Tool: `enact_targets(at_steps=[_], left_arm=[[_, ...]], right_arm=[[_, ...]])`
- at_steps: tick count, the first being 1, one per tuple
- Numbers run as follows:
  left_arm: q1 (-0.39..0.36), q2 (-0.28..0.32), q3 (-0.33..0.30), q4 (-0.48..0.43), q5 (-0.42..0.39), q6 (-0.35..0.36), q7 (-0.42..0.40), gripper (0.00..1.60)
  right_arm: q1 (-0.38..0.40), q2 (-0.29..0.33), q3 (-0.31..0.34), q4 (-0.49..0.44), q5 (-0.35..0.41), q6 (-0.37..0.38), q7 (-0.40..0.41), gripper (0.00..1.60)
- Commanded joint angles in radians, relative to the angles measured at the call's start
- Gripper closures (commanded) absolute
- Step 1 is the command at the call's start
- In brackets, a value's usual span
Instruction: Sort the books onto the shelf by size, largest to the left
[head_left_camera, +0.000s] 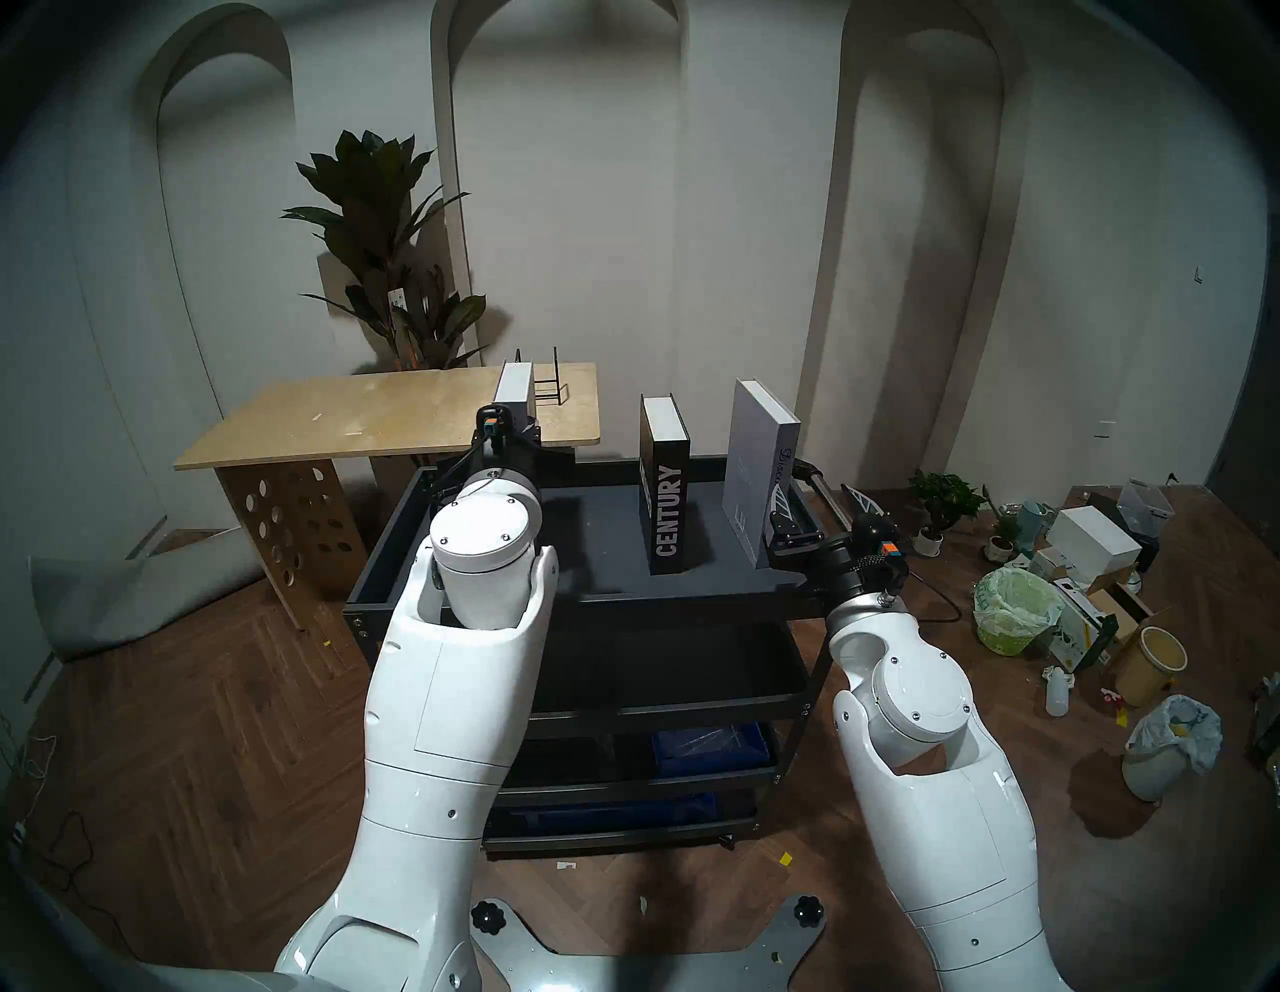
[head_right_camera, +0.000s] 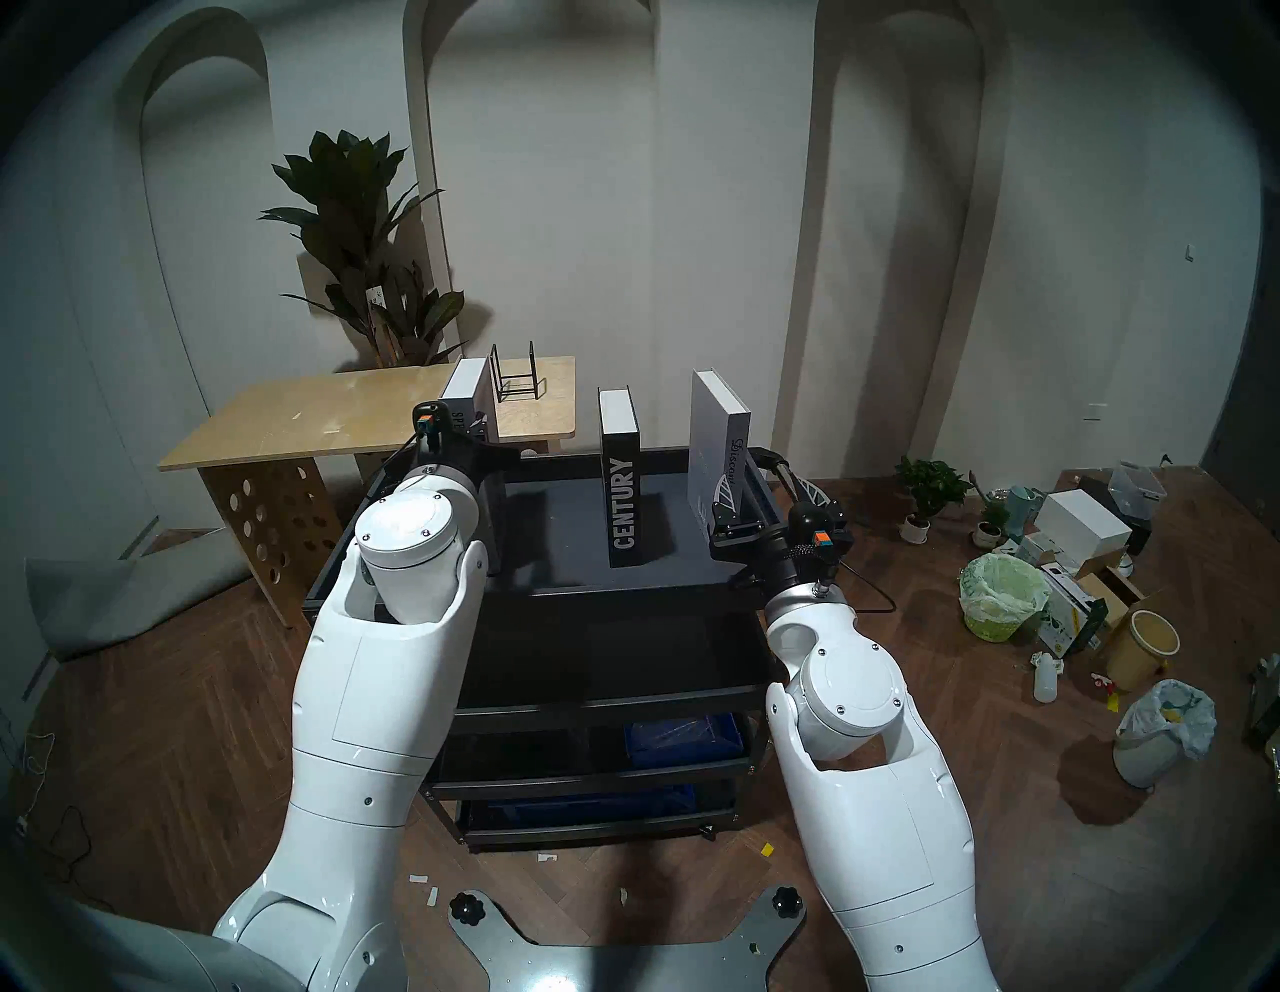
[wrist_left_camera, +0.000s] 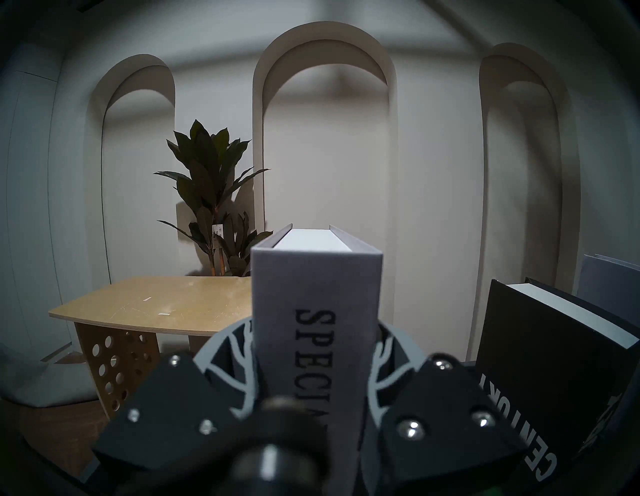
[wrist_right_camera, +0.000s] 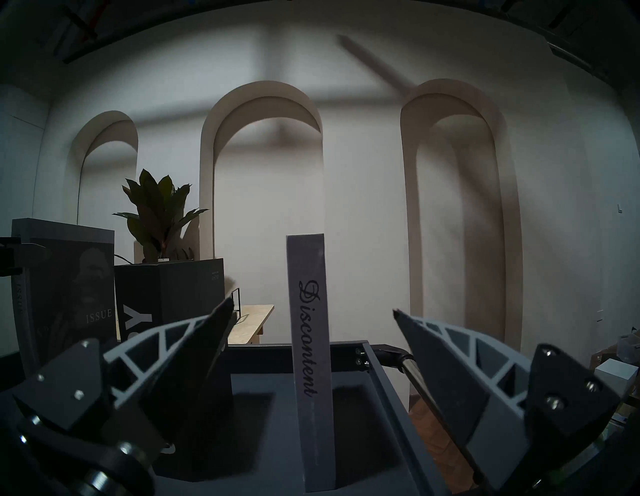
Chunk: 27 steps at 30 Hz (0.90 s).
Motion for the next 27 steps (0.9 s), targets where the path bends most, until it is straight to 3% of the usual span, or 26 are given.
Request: enact_targets(at_steps=[1, 27], left_arm=[[-0.018, 0.027, -0.018, -0.017, -0.014, -0.047, -0.032, 1.6], [0.016, 0.098, -0.062, -0.011, -0.048, -0.085, -0.104, 1.6]], right_arm=[[0.029, -0.009, -0.009, -0.014, -0.014, 0.003, -0.013, 0.0], [0.046, -0.028, -0.066, -0.014, -0.054, 0.015, -0.074, 0.0]])
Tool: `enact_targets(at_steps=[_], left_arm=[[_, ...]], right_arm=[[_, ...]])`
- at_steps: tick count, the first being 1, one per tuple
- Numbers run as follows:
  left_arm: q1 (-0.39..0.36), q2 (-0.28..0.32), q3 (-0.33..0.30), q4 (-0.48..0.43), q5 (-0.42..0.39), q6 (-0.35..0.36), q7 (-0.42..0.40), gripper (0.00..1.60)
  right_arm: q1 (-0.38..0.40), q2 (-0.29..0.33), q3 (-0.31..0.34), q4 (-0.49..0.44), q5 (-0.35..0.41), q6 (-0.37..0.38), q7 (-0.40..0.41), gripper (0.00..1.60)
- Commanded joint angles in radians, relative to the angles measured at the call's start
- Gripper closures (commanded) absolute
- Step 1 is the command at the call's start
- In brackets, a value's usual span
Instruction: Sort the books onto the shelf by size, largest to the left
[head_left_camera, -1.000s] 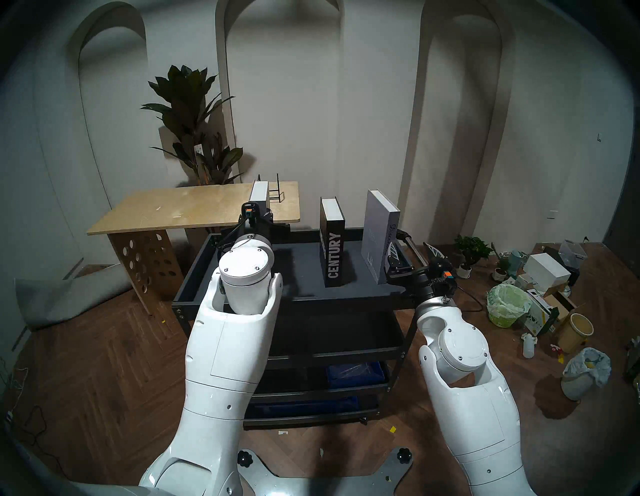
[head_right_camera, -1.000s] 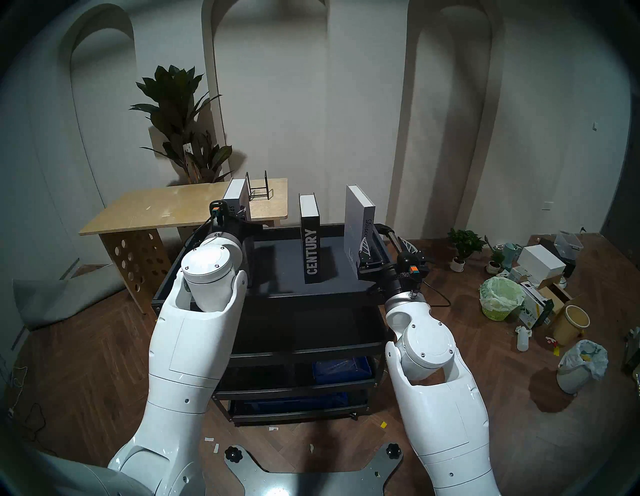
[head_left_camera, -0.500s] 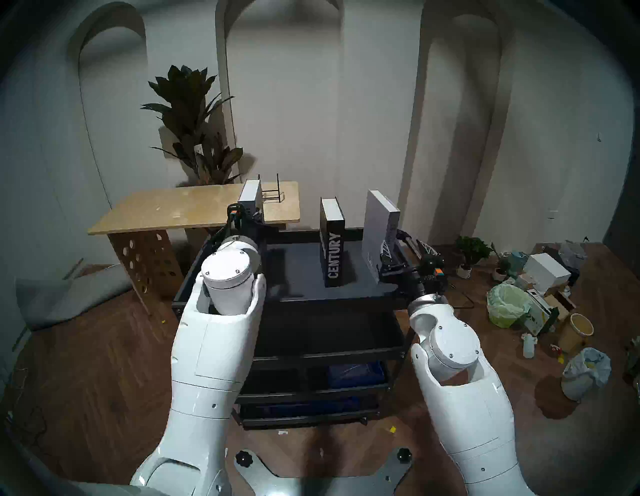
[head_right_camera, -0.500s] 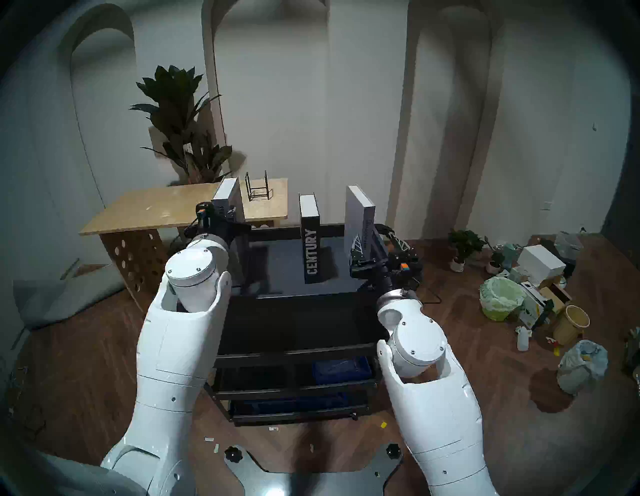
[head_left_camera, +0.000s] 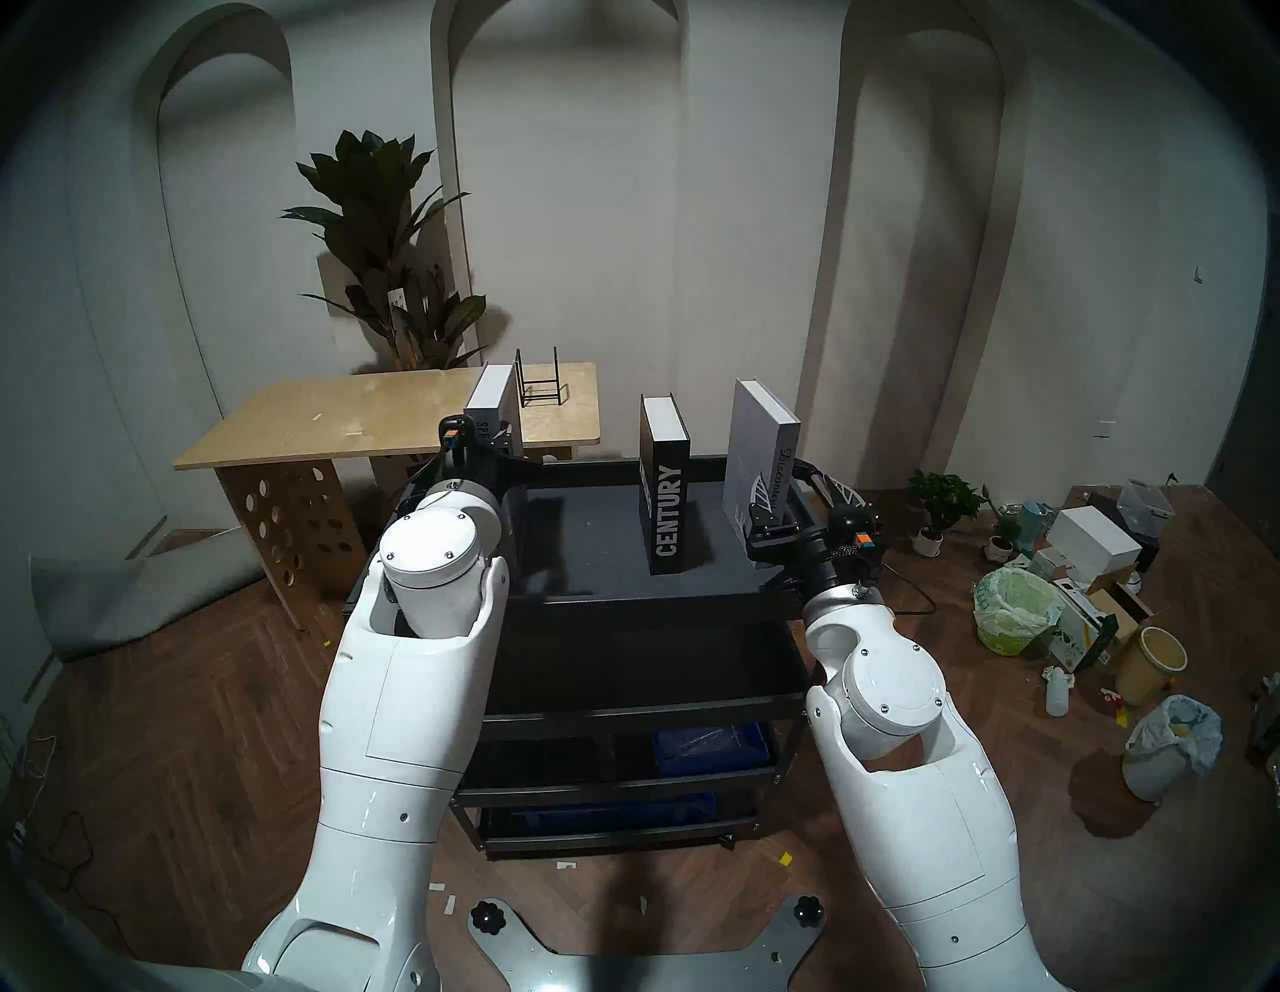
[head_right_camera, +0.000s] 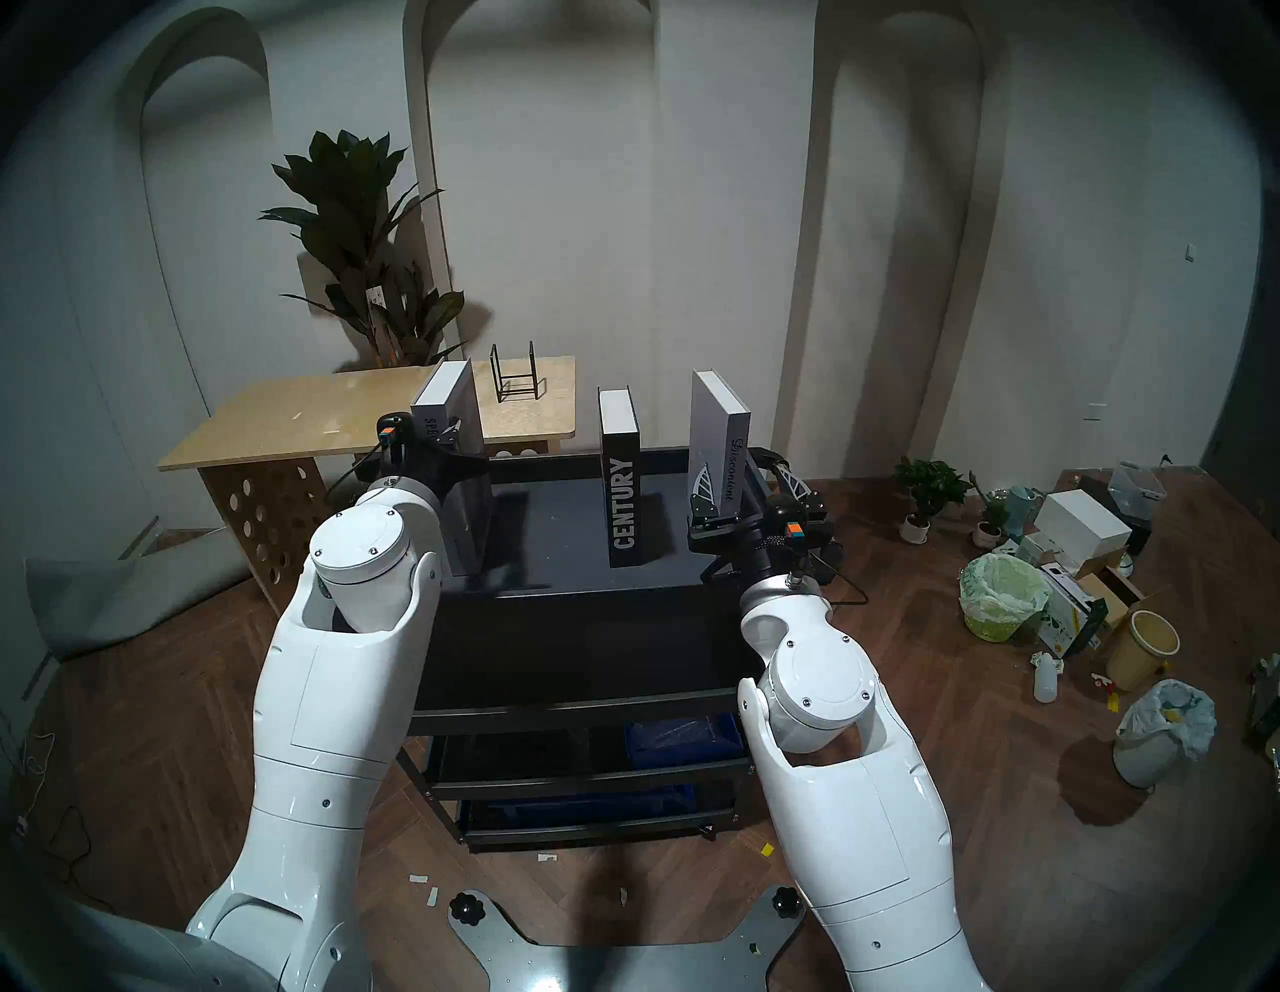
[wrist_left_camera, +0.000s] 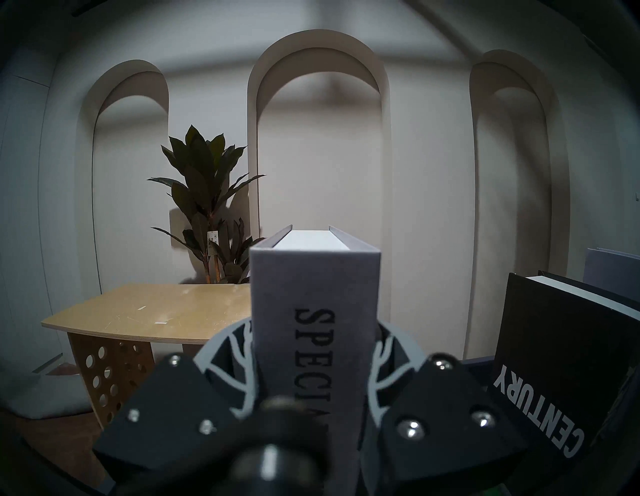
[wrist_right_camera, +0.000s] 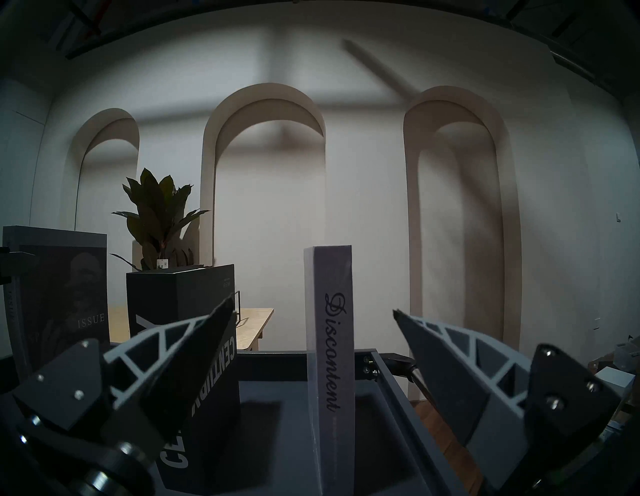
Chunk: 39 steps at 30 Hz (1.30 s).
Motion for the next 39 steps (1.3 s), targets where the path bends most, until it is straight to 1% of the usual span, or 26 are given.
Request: enact_targets(at_steps=[1, 6, 8, 23, 24, 25, 27, 29, 31, 32, 34, 35, 37, 39], left_arm=[[-0.011, 0.014, -0.006, -0.012, 0.004, -0.026, -0.007, 1.6], [-0.009, 0.02, -0.014, -0.009, 0.004, -0.029, -0.012, 1.6], [-0.01, 0.018, -0.021, -0.011, -0.009, -0.011, -0.022, 1.6], [-0.005, 0.009, -0.001, 0.008, 0.008, -0.004, -0.012, 1.59], [-0.006, 0.008, 0.001, 0.009, 0.01, -0.001, -0.009, 1.51], [-0.007, 0.007, 0.001, 0.011, 0.01, 0.0, -0.008, 1.28], [-0.008, 0.005, 0.003, 0.013, 0.011, 0.002, -0.005, 1.09], [-0.008, 0.004, 0.003, 0.015, 0.01, 0.003, -0.002, 0.98], [-0.011, 0.004, 0.002, 0.019, 0.012, 0.005, 0.002, 0.93], [-0.011, 0.004, 0.002, 0.019, 0.012, 0.005, 0.002, 0.93], [-0.014, 0.004, 0.0, 0.021, 0.012, 0.008, 0.007, 0.74], [-0.014, 0.004, -0.001, 0.022, 0.012, 0.008, 0.007, 0.42], [-0.015, 0.004, -0.001, 0.022, 0.011, 0.008, 0.008, 0.4], [-0.016, 0.004, -0.001, 0.023, 0.011, 0.011, 0.011, 0.42]], right_arm=[[0.018, -0.01, -0.007, -0.019, -0.001, 0.004, -0.005, 0.0], [0.02, -0.01, -0.014, -0.016, -0.002, 0.004, -0.009, 0.0], [0.02, -0.009, -0.015, -0.016, -0.003, 0.004, -0.012, 0.0], [0.013, -0.002, -0.009, -0.025, 0.007, 0.001, -0.022, 0.0], [0.013, -0.001, -0.008, -0.025, 0.007, 0.001, -0.022, 0.0], [0.013, 0.0, -0.008, -0.025, 0.008, 0.0, -0.022, 0.0], [0.014, 0.001, -0.007, -0.025, 0.009, 0.0, -0.022, 0.0], [0.014, 0.003, -0.006, -0.025, 0.01, 0.0, -0.022, 0.0], [0.015, 0.004, -0.006, -0.025, 0.012, 0.0, -0.022, 0.0], [0.015, 0.004, -0.006, -0.025, 0.012, 0.0, -0.022, 0.0], [0.017, 0.006, -0.005, -0.024, 0.014, 0.001, -0.019, 0.0], [0.017, 0.006, -0.005, -0.023, 0.014, 0.001, -0.019, 0.0], [0.019, 0.006, -0.005, -0.021, 0.014, 0.001, -0.018, 0.0], [0.021, 0.007, -0.005, -0.018, 0.015, 0.0, -0.016, 0.0]])
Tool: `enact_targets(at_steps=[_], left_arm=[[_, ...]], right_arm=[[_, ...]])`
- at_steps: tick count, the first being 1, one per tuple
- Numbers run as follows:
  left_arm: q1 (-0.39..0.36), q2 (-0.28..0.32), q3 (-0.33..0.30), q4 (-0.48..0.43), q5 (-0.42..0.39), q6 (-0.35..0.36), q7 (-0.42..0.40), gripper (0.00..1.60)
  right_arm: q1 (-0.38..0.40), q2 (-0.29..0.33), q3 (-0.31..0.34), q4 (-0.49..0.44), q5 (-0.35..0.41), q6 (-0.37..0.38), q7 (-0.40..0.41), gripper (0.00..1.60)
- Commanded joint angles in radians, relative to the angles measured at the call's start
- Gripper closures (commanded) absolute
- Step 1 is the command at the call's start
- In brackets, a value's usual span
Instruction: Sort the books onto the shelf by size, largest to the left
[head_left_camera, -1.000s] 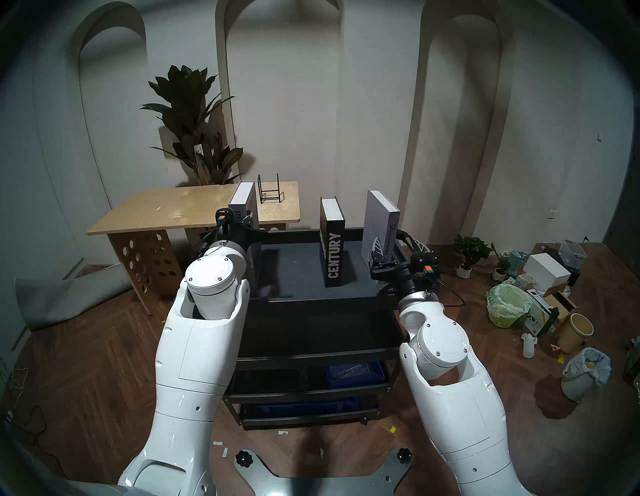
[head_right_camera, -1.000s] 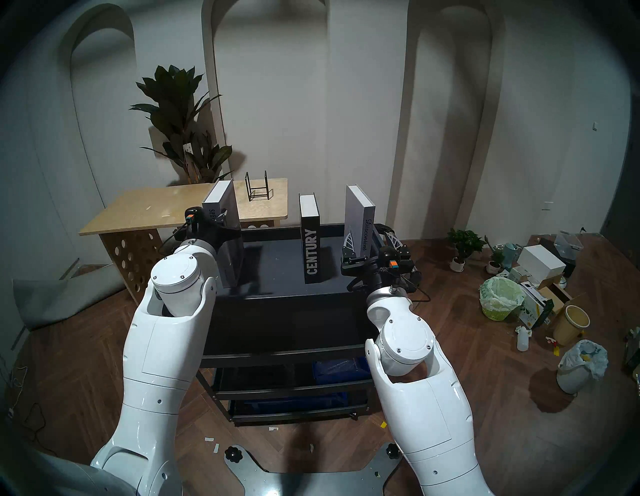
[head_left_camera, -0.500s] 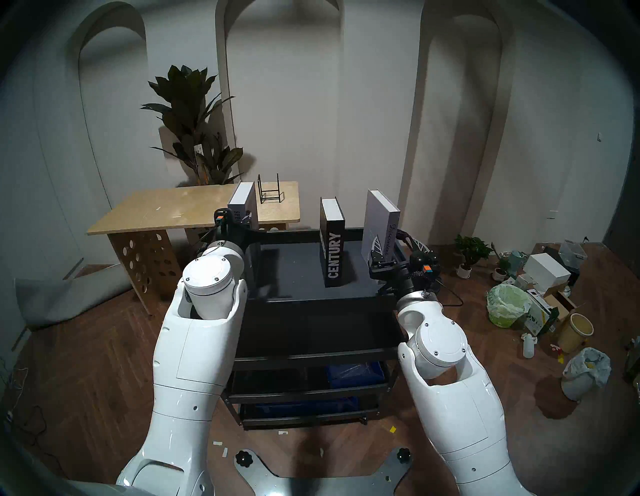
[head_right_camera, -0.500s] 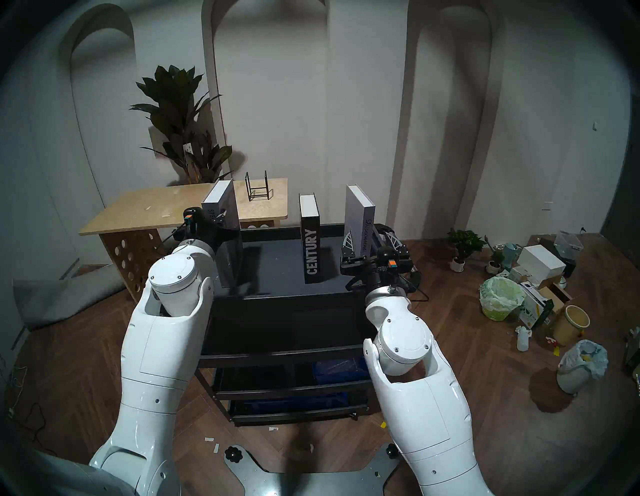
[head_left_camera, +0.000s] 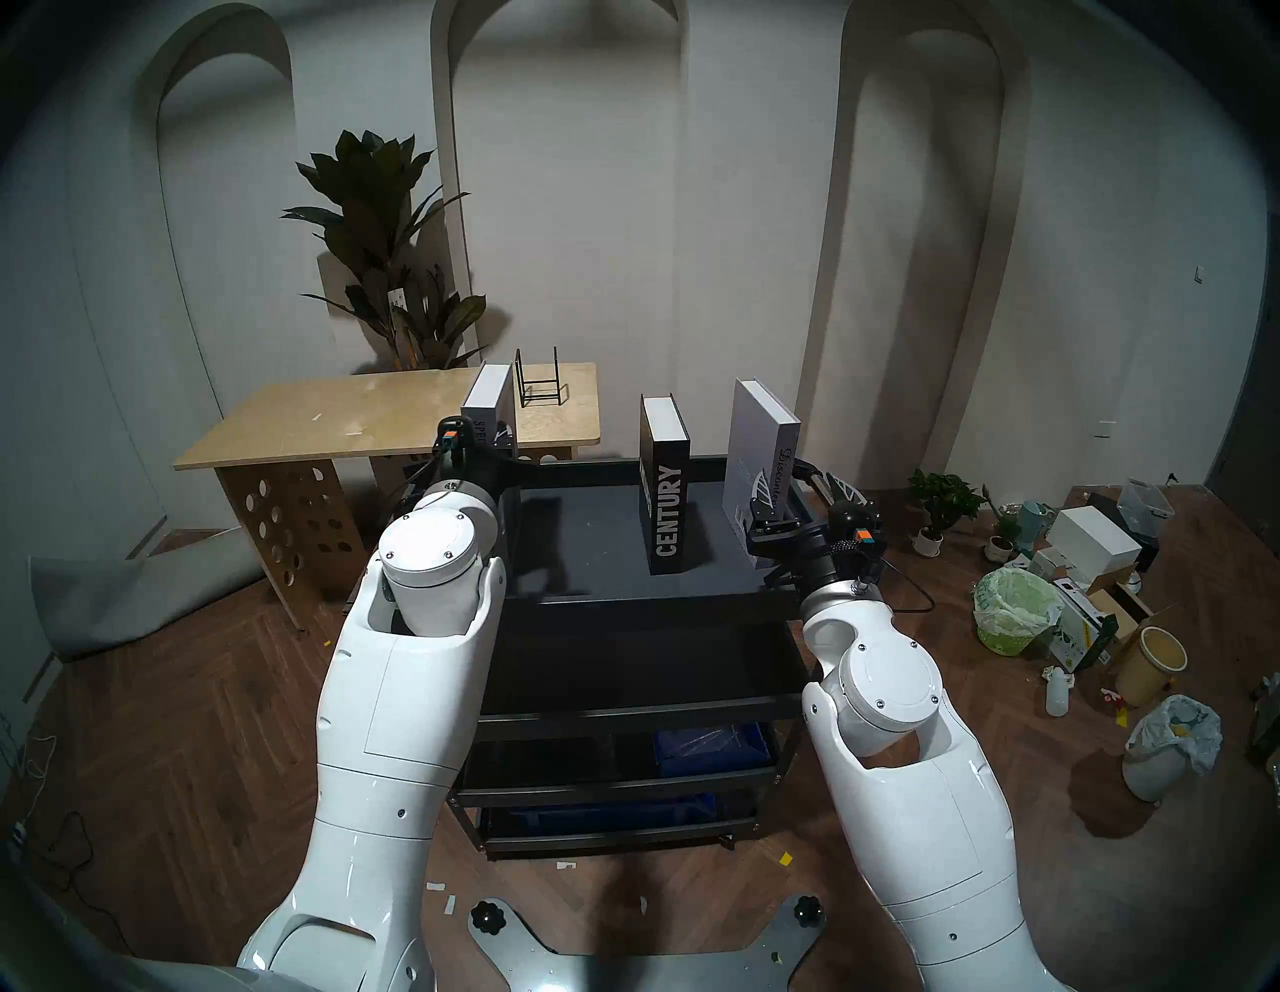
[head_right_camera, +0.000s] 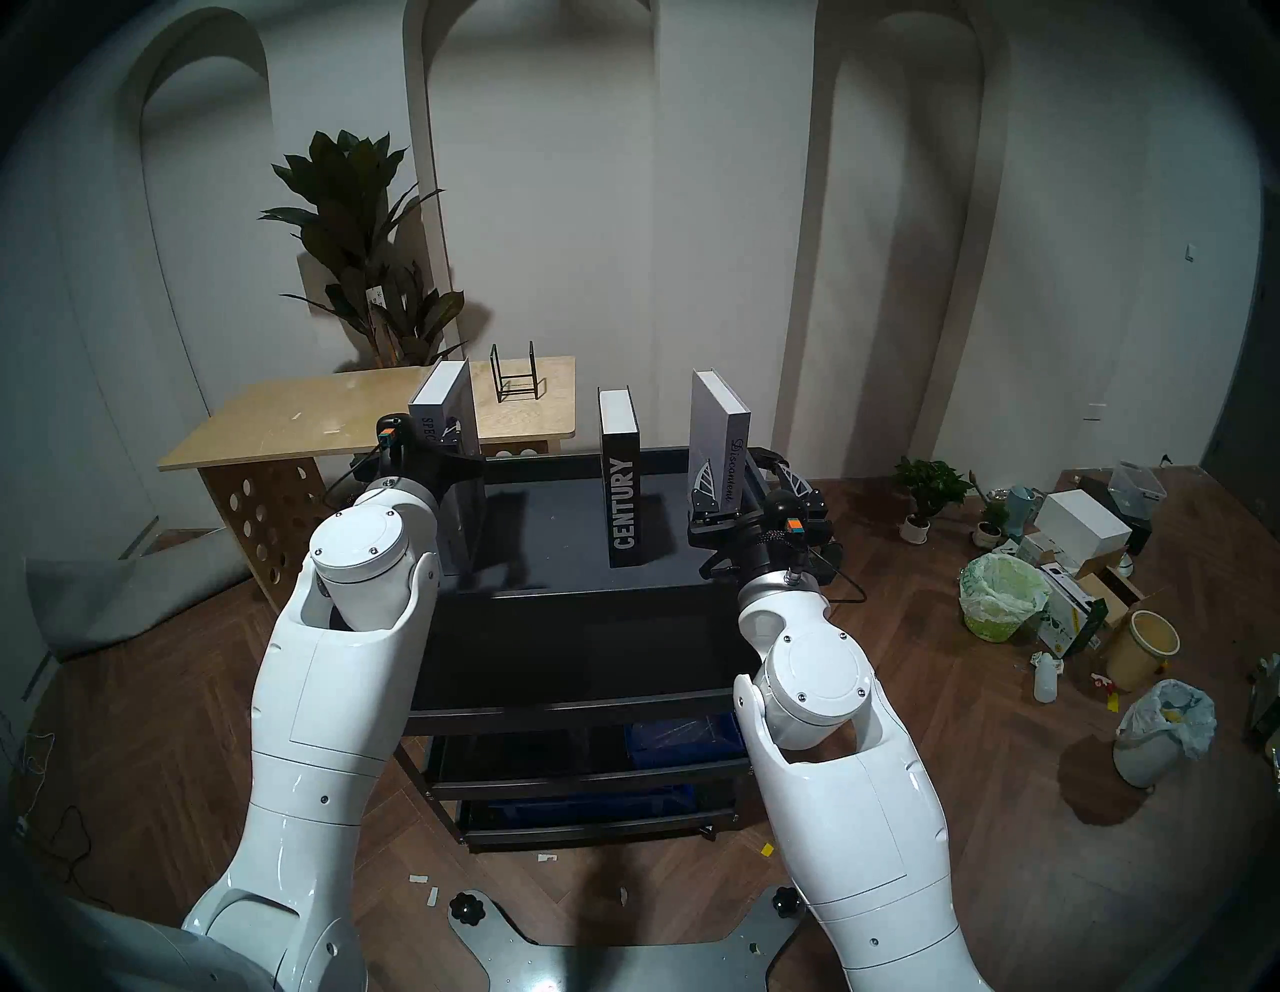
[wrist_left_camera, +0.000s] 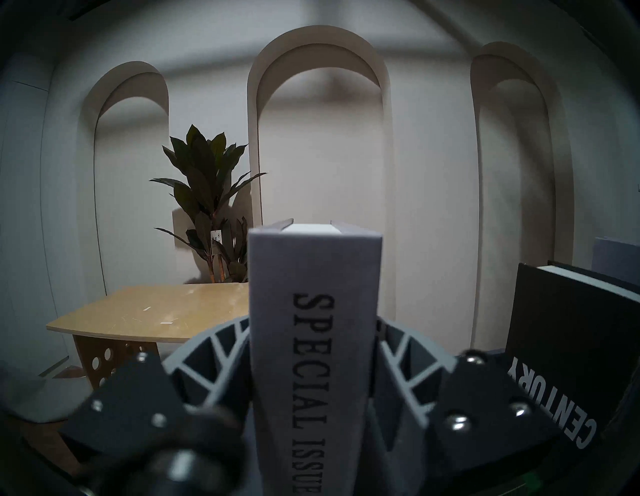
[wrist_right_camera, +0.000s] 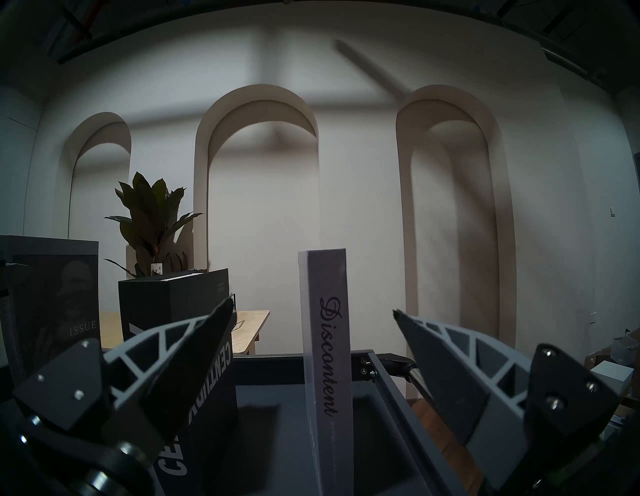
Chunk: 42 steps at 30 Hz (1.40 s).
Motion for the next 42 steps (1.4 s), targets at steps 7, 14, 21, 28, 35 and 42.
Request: enact_targets(at_steps=[7, 14, 21, 28, 35, 42], left_arm=[[-0.01, 0.002, -0.006, -0.005, -0.005, 0.0, -0.001, 0.36], [-0.01, 0.003, -0.014, -0.005, -0.011, -0.005, -0.008, 0.0], [-0.002, 0.006, -0.019, -0.024, -0.009, -0.013, -0.011, 0.0], [0.018, 0.012, -0.028, -0.073, 0.004, -0.014, 0.003, 0.0], [0.062, 0.01, -0.056, -0.172, -0.029, -0.018, -0.014, 0.0], [0.098, 0.014, -0.075, -0.266, -0.078, -0.062, -0.056, 0.0]], right_arm=[[0.015, 0.001, -0.005, -0.018, -0.008, -0.003, 0.004, 0.0], [0.015, -0.002, -0.007, -0.016, -0.014, -0.002, 0.001, 0.0], [0.016, -0.006, -0.011, -0.014, -0.019, -0.004, -0.003, 0.0], [0.017, -0.007, -0.017, -0.016, -0.02, -0.002, -0.006, 0.0], [0.017, -0.012, -0.019, -0.027, -0.022, 0.016, -0.018, 0.0], [0.017, -0.009, -0.021, -0.029, -0.025, 0.025, -0.023, 0.0]])
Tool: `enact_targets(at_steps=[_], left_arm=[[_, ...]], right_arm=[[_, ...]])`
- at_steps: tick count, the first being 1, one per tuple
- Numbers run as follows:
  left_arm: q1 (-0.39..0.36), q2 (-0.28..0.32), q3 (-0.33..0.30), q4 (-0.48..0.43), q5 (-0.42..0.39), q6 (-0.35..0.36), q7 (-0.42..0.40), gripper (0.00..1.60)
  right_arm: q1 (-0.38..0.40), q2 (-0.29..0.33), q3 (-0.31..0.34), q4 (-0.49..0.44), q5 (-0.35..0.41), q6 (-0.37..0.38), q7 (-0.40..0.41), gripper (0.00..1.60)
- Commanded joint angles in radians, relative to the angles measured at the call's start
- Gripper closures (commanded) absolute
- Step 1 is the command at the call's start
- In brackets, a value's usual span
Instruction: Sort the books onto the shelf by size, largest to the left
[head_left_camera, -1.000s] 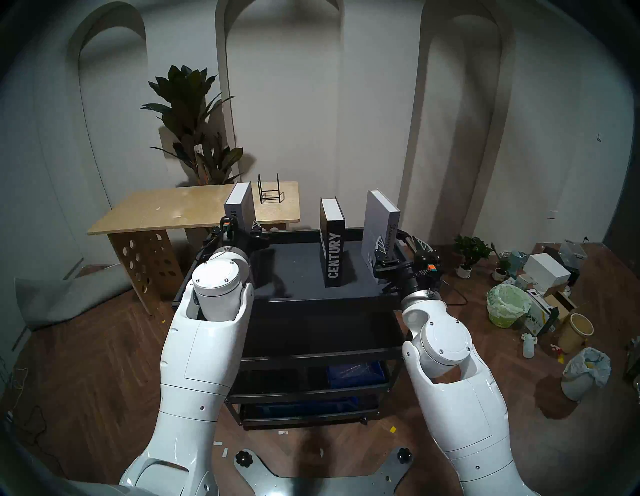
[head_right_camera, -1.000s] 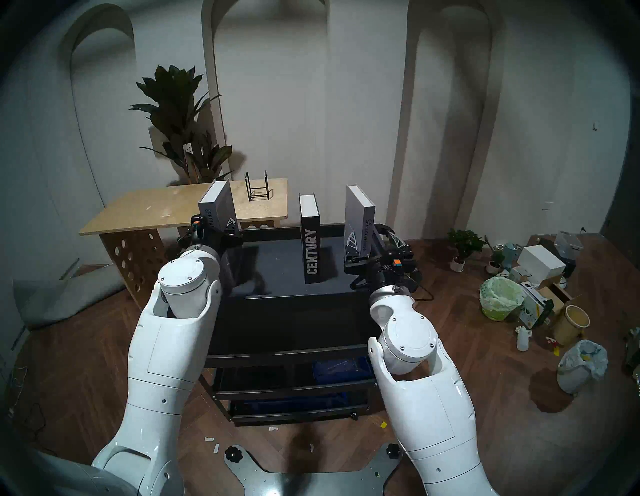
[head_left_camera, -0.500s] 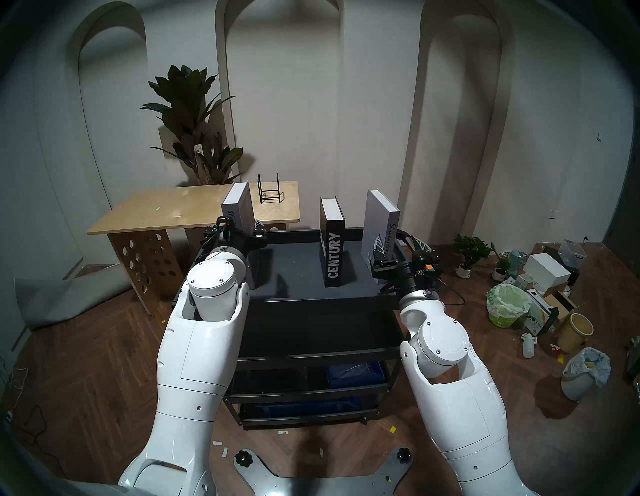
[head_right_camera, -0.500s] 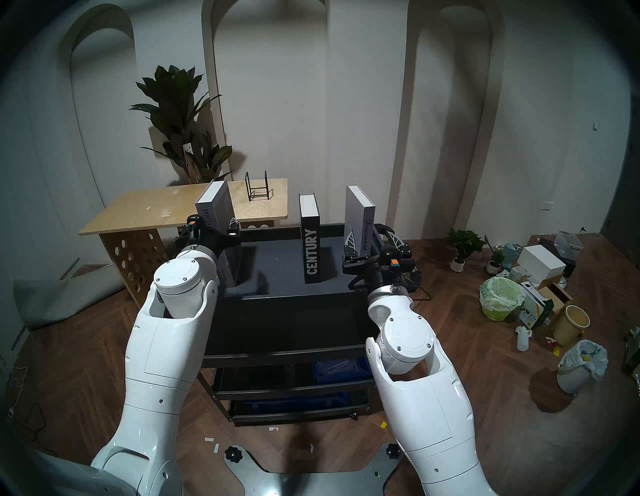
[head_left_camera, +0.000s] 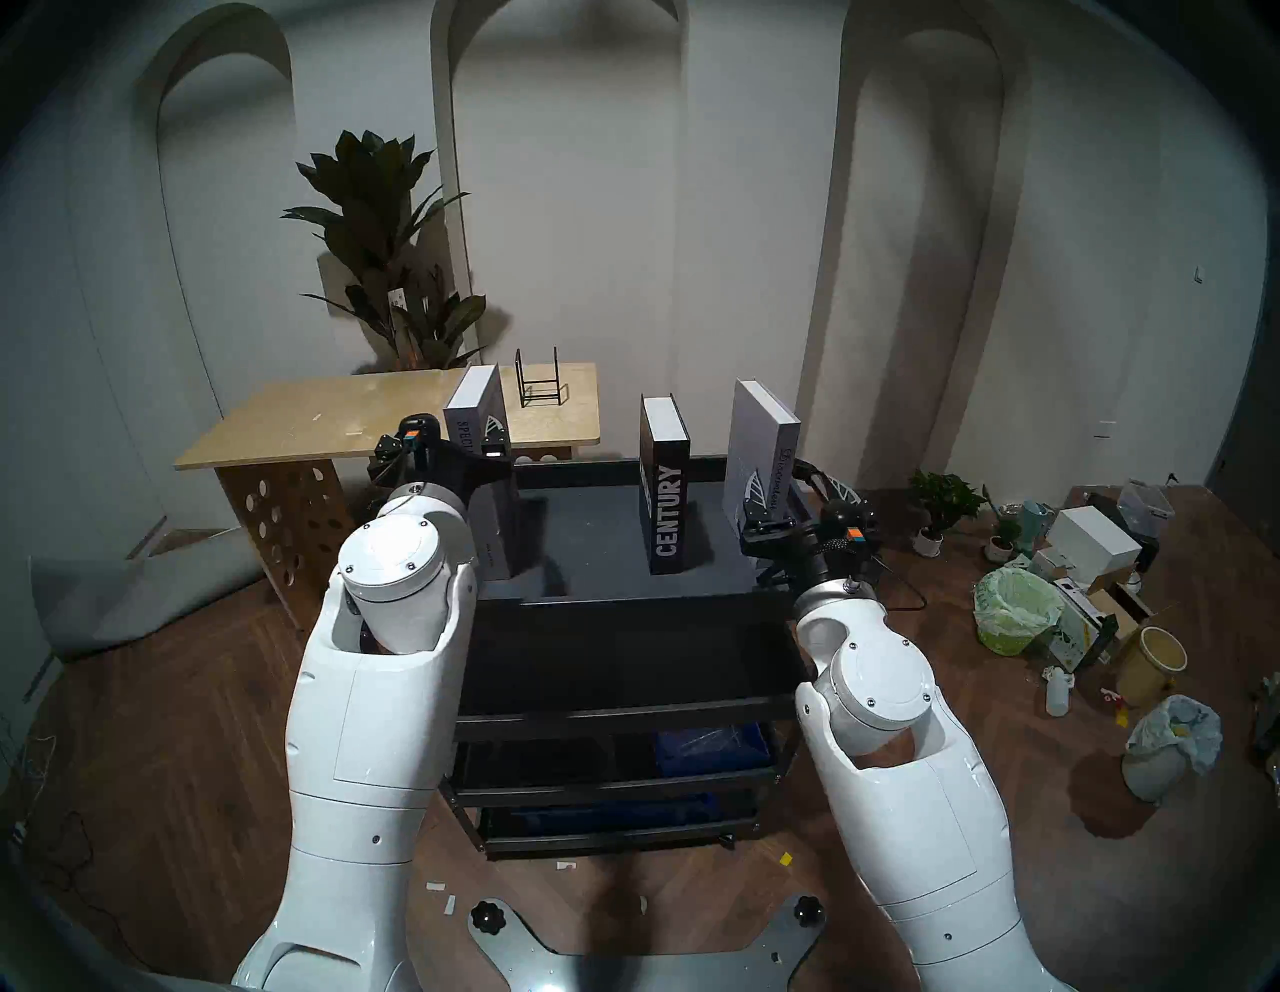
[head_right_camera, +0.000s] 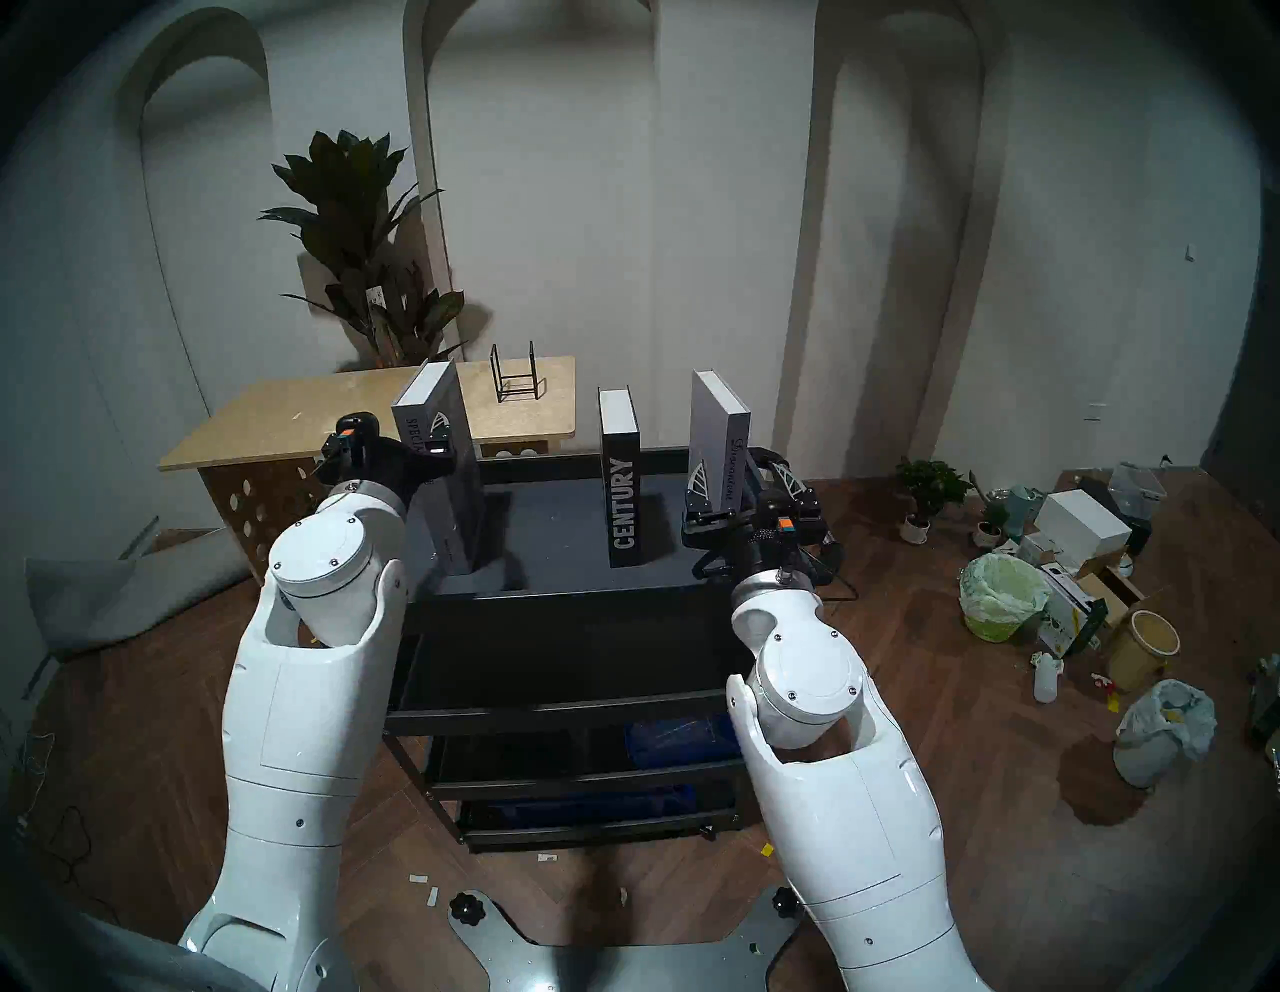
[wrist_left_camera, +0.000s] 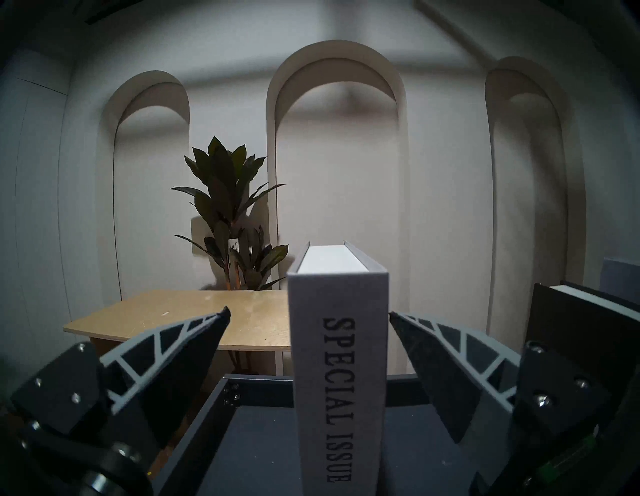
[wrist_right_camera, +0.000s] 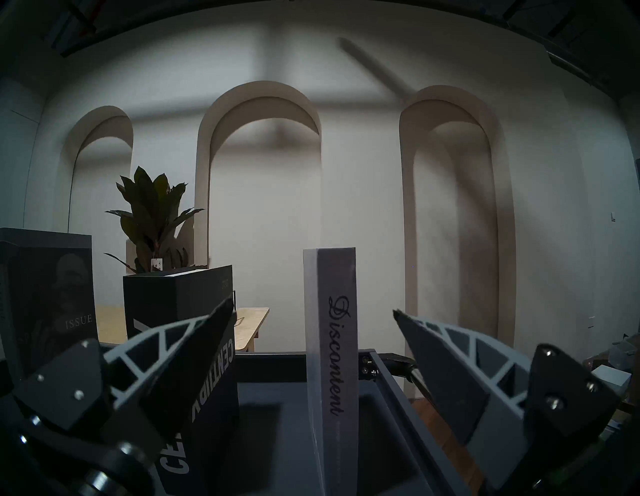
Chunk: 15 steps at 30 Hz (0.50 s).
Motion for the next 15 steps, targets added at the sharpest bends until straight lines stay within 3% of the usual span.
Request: enact_targets(at_steps=[1, 6, 8, 15], left_arm=[[0.017, 0.001, -0.015, -0.11, -0.045, -0.066, -0.045, 0.0], [0.049, 0.014, -0.042, -0.194, -0.087, -0.1, -0.084, 0.0], [0.044, 0.024, -0.058, -0.188, -0.097, -0.128, -0.097, 0.0], [0.137, 0.068, -0.142, -0.293, -0.138, -0.145, -0.153, 0.0]], right_arm=[[0.009, -0.003, -0.001, -0.029, 0.001, 0.002, 0.0, 0.0], [0.009, 0.0, -0.001, -0.031, -0.001, 0.008, -0.002, 0.0], [0.011, 0.003, 0.003, -0.032, -0.004, 0.01, -0.004, 0.0], [0.04, 0.024, 0.025, -0.016, -0.022, 0.026, -0.005, 0.0]])
